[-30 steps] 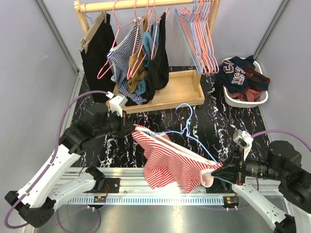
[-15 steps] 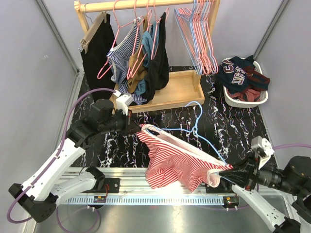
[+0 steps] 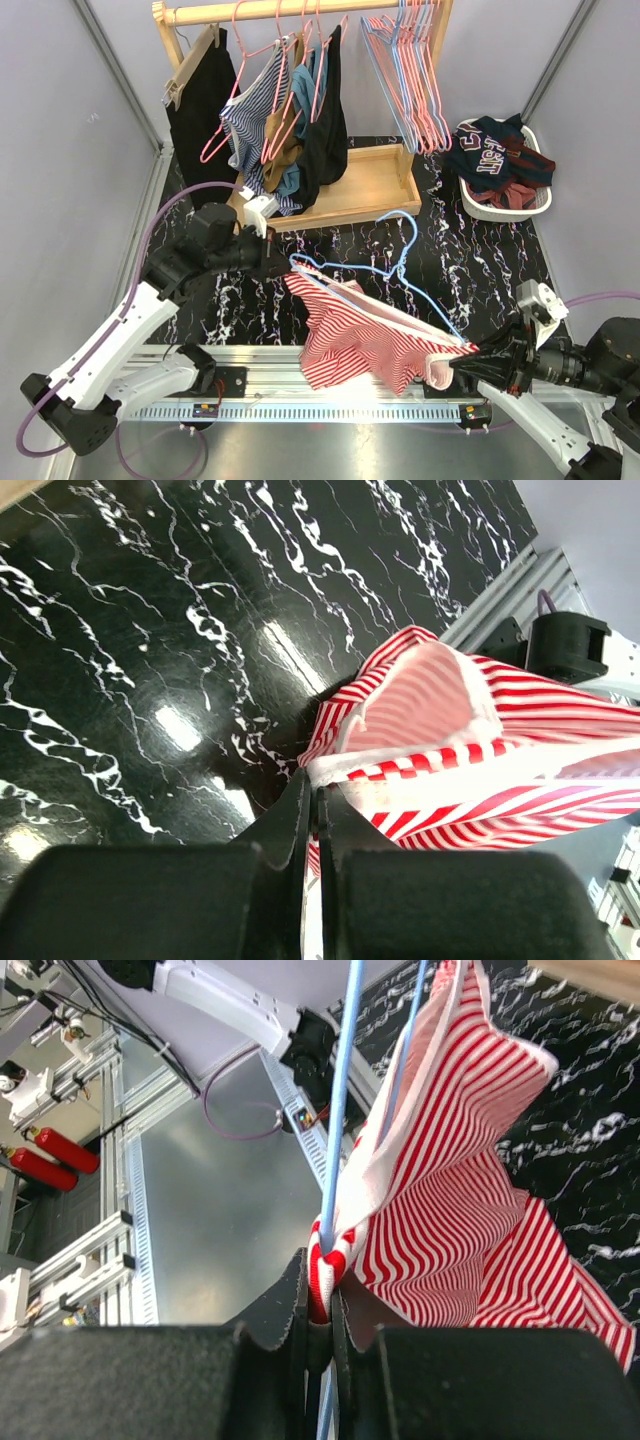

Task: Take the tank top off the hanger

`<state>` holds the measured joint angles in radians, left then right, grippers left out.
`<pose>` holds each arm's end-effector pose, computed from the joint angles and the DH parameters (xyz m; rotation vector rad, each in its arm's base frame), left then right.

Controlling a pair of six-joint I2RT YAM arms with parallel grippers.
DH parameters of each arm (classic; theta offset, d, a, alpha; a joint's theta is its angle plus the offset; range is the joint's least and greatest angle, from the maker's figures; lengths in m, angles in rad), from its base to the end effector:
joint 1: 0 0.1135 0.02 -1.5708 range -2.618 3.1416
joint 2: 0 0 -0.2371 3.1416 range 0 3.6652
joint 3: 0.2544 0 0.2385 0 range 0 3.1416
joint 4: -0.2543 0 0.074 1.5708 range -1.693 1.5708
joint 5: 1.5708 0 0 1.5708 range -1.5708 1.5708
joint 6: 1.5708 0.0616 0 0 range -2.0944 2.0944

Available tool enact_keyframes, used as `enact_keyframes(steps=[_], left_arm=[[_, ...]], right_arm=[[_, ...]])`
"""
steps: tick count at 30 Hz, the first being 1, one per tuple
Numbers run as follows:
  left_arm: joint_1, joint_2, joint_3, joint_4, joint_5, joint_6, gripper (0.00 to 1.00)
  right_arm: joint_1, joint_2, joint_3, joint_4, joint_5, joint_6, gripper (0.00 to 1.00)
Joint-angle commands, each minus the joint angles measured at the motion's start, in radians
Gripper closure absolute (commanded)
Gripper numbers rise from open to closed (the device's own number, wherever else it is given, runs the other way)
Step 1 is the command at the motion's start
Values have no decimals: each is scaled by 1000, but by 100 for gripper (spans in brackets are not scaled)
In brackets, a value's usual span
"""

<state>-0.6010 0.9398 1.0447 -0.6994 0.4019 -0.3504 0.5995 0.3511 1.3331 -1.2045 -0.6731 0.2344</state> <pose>0.1610 -0.1396 0.3156 0.5264 2.2175 -0.9614 -0.0260 0.0288 0.3934 -0.8382 1.7125 1.1816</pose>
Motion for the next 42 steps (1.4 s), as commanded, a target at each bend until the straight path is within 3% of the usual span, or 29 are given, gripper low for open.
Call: enact_keyframes(steps=[1, 6, 7, 9, 10, 19, 22, 23, 26, 28, 31, 35, 38, 40, 42], left_arm=[[40, 5, -35, 1, -106, 50, 100], [40, -48, -112, 46, -10, 22, 100], [40, -64, -120, 66, -3, 15, 89], [40, -120, -124, 67, -30, 10, 50], [40, -145, -121, 63, -38, 10, 1], [40, -308, -51, 1, -67, 21, 1], [40, -433, -104, 134, -40, -88, 1], [40, -441, -159, 238, 56, -125, 1], [40, -353, -164, 262, 252, -194, 1], [40, -326, -149, 227, 255, -150, 1], [40, -352, -78, 103, 82, -27, 1], [40, -340, 4, -33, -30, 92, 1], [40, -334, 41, -90, -107, 152, 1], [40, -357, 48, -84, -71, 177, 1], [40, -351, 48, -95, 52, 198, 1]], right_arm=[[37, -46, 67, 143, -50, 25, 100], [59, -83, 67, 181, 210, 63, 100], [60, -80, 69, 169, 245, 59, 100], [62, -77, 58, 151, 317, 63, 100], [62, -77, 54, 148, 386, 68, 100], [62, 12, -2, 97, 457, 45, 100], [60, 38, -32, 102, 368, 40, 100], [62, 43, -43, 109, 328, 43, 100], [62, 43, -89, 155, 282, 57, 100], [62, 39, -103, 177, 241, 59, 100], [62, 64, -85, 131, 187, 42, 100], [62, 158, -95, 54, -67, 43, 100], [60, 225, -103, 2, -157, 7, 100], [63, 236, -88, -4, -155, -9, 100], [63, 256, -68, -7, -190, -26, 100]])
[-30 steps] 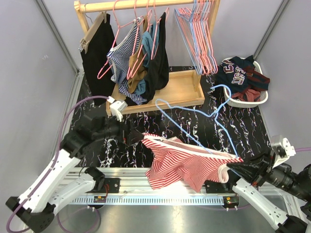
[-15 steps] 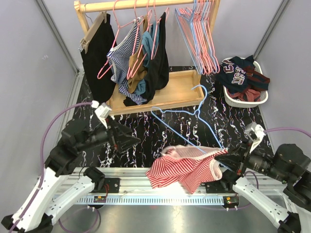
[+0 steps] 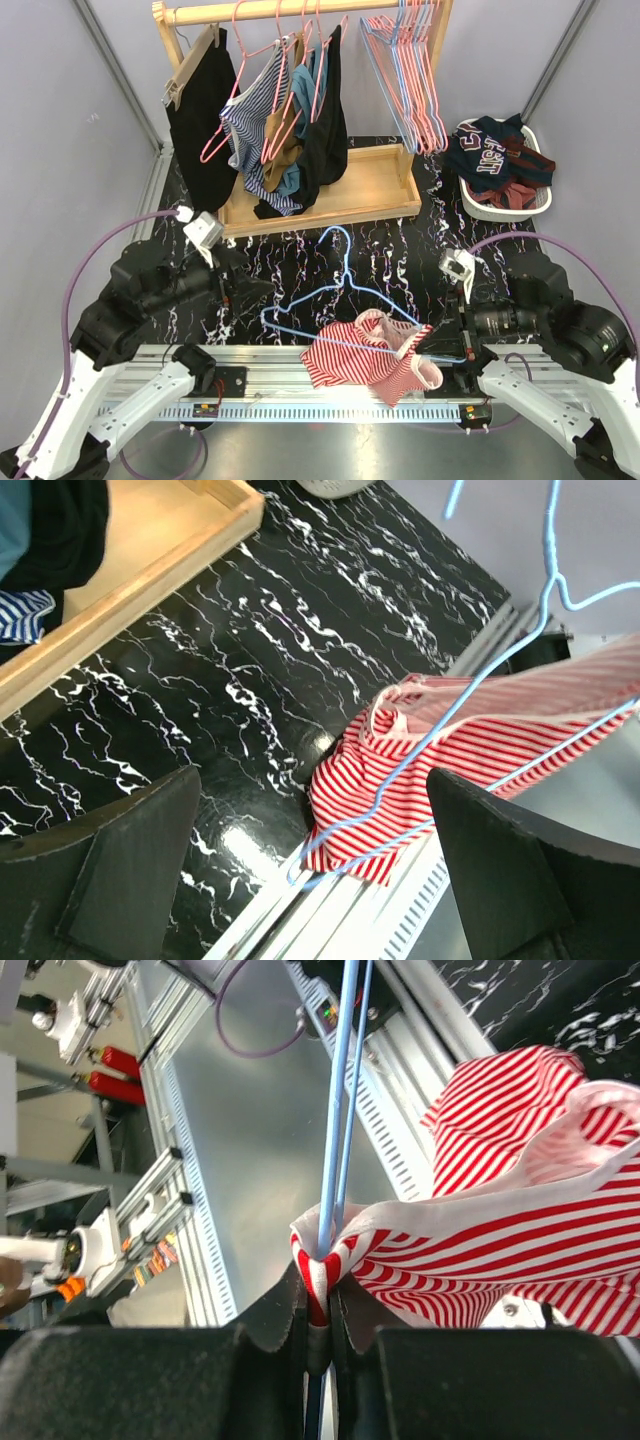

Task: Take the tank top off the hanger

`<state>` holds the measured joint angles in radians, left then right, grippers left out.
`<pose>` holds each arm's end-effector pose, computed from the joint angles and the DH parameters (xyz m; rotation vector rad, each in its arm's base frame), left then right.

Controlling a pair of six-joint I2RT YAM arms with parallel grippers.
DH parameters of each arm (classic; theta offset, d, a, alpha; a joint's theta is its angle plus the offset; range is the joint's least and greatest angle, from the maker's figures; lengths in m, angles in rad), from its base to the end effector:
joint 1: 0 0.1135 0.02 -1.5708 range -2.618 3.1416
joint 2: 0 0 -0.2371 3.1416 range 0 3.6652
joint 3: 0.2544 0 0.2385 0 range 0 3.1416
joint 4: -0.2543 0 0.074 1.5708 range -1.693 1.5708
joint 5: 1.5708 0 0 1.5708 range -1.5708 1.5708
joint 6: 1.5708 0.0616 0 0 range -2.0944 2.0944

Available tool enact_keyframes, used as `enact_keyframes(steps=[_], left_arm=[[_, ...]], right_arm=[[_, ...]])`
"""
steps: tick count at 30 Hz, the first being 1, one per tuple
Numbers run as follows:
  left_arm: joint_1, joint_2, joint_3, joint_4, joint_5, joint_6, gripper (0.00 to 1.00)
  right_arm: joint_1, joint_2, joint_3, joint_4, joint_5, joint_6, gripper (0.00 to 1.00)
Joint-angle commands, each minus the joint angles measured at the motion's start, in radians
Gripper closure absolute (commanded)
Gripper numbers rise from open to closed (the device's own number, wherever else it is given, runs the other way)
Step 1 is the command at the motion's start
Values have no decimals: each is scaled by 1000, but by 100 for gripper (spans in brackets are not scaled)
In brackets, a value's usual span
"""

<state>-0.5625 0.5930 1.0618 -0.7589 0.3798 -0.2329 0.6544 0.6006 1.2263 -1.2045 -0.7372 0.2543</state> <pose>0.0960 -0.0875 0.3663 0.5860 1.8480 -0.8940 0.0355 0.0794 0.3659 -0.8969 2.0857 1.2992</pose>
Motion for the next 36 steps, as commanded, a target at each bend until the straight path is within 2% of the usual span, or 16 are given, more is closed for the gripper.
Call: enact_keyframes(steps=[1, 5, 10, 13, 15, 18, 21, 22, 24, 25, 26, 33, 34, 35, 36], left_arm=[[1, 25, 24, -49, 124, 90, 1], [1, 82, -28, -120, 460, 142, 1], [-34, 67, -59, -131, 527, 158, 1], [-60, 59, -68, -128, 612, 162, 2], [-91, 57, -68, -152, 660, 176, 10], [-135, 41, -66, -174, 686, 182, 15], [-172, 22, -83, -178, 731, 176, 31], [-191, 22, -82, -187, 723, 181, 52], [-209, 18, -80, -210, 679, 182, 72], [-224, 14, -77, -217, 667, 185, 94], [-227, 14, -76, -230, 636, 185, 100], [-252, 21, -54, -267, 542, 196, 100], [-252, 24, -52, -278, 465, 192, 100], [-252, 30, -52, -283, 414, 175, 100], [-252, 46, -54, -289, 362, 162, 100]], right_arm=[[8, 11, 58, -4, -137, -49, 100], [8, 39, 76, 11, -197, -64, 100], [8, 59, 127, 0, -214, -84, 100], [8, 65, 156, -7, -196, -89, 100], [8, 71, 164, -10, -186, -93, 100], [8, 82, 165, -7, -189, -96, 100], [8, 90, 167, -4, -183, -95, 100], [8, 93, 167, -6, -180, -95, 100], [8, 99, 168, -6, -172, -96, 100], [8, 100, 170, -6, -172, -96, 100], [8, 102, 170, -7, -166, -96, 100], [8, 117, 182, -18, -81, -90, 100], [8, 122, 185, -23, -4, -84, 86], [8, 123, 188, -24, 43, -76, 55], [8, 129, 188, -23, 102, -66, 41]])
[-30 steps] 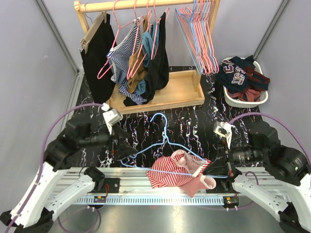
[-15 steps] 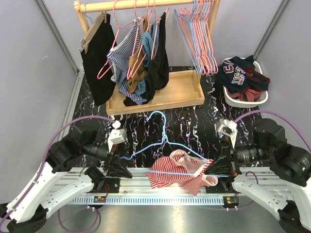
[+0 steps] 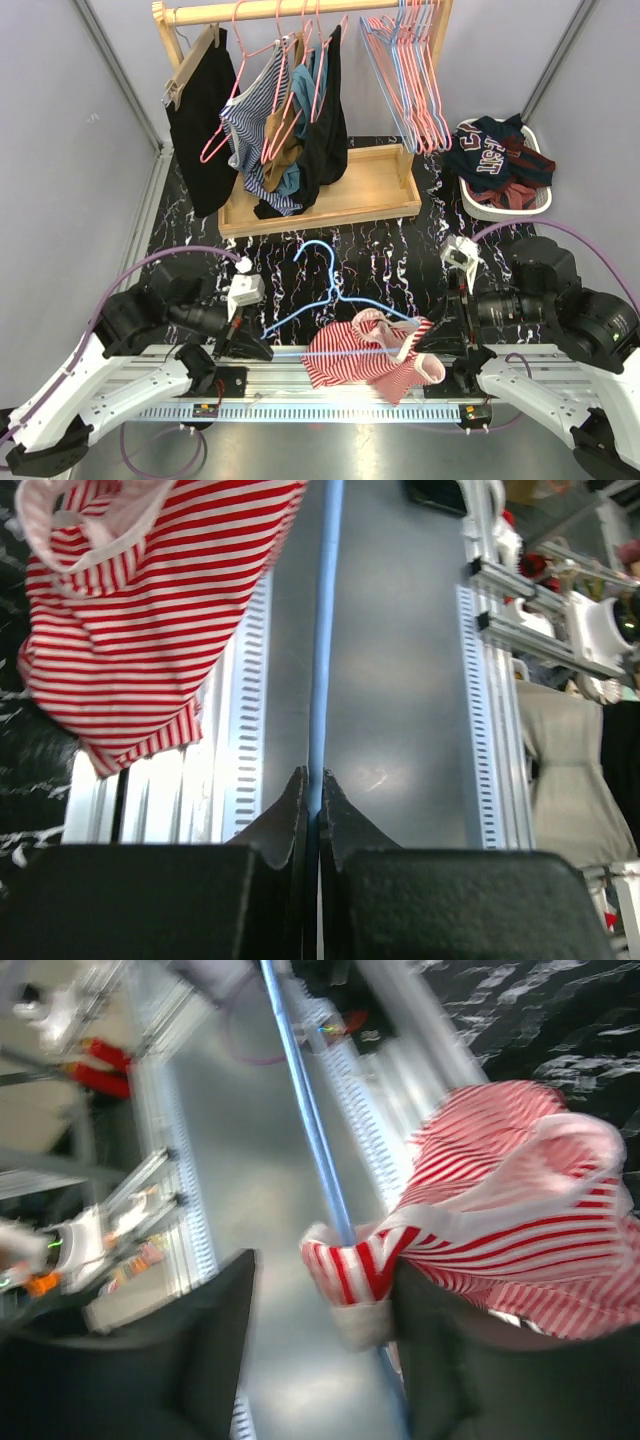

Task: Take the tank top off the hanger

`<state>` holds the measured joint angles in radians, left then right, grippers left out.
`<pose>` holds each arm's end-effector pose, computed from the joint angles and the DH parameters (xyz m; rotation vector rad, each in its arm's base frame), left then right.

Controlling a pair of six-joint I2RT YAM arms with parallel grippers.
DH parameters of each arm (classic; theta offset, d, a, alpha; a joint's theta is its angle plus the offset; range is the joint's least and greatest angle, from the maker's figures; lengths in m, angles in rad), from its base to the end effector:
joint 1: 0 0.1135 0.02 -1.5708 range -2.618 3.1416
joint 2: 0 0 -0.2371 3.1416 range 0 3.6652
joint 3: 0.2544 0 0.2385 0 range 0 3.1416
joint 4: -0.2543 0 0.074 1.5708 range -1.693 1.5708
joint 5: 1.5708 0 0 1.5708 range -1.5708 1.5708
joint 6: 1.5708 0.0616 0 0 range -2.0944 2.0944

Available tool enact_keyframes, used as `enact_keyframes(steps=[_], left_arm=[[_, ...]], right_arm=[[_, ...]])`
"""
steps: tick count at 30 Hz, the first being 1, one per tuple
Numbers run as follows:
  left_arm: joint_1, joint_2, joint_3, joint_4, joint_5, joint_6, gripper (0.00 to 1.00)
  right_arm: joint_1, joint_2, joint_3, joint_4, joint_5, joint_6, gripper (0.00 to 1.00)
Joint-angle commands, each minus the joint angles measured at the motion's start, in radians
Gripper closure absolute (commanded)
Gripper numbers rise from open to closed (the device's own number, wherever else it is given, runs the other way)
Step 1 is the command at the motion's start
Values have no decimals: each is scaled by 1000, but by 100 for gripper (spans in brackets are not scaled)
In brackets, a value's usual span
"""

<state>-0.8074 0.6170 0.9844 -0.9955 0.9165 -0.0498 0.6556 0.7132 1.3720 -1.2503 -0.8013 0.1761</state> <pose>0.0412 -0.1138 0.3241 1.3430 1.8609 -1.4700 0.0392 0.0860 0.3922 -1.0068 2.0231 1.3287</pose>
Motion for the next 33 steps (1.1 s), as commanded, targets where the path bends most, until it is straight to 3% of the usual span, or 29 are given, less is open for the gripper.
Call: enact_keyframes(steps=[1, 2, 3, 4, 7, 10, 14, 19, 24, 29, 31, 32, 33], left_arm=[[-7, 32, 17, -55, -296, -36, 100], [-7, 42, 13, -58, -356, -70, 100], [-7, 67, 8, -57, -405, -85, 100], [-7, 78, -1, -49, -486, -103, 100], [-7, 105, 3, -17, -621, -159, 100], [-7, 125, 40, 23, -692, -205, 100], [-7, 162, 89, 51, -712, -237, 100], [-7, 217, 99, 63, -553, -228, 100], [-7, 167, 138, 55, -561, -245, 100], [-7, 113, 175, 58, -622, -275, 100], [-6, 104, 168, 64, -631, -282, 100], [-7, 102, 155, 64, -625, -286, 100], [-7, 102, 149, 63, -622, -286, 100]], right_arm=[[7, 19, 42, 28, 301, 25, 33], [7, 20, 39, 31, 376, 57, 24], [7, 23, 36, 35, 449, 71, 5], [7, 25, 33, 37, 626, 88, 0], [9, 46, 12, 17, 930, 144, 0], [7, 74, -46, 12, 1034, 183, 0], [7, 83, -183, 136, 866, 223, 0], [7, 98, -482, 414, 673, 315, 0], [27, 138, -658, 613, 651, 421, 0], [62, 179, -712, 699, 680, 490, 2], [78, 195, -728, 726, 669, 506, 19], [84, 218, -744, 764, 654, 519, 39], [91, 233, -748, 775, 642, 523, 99]])
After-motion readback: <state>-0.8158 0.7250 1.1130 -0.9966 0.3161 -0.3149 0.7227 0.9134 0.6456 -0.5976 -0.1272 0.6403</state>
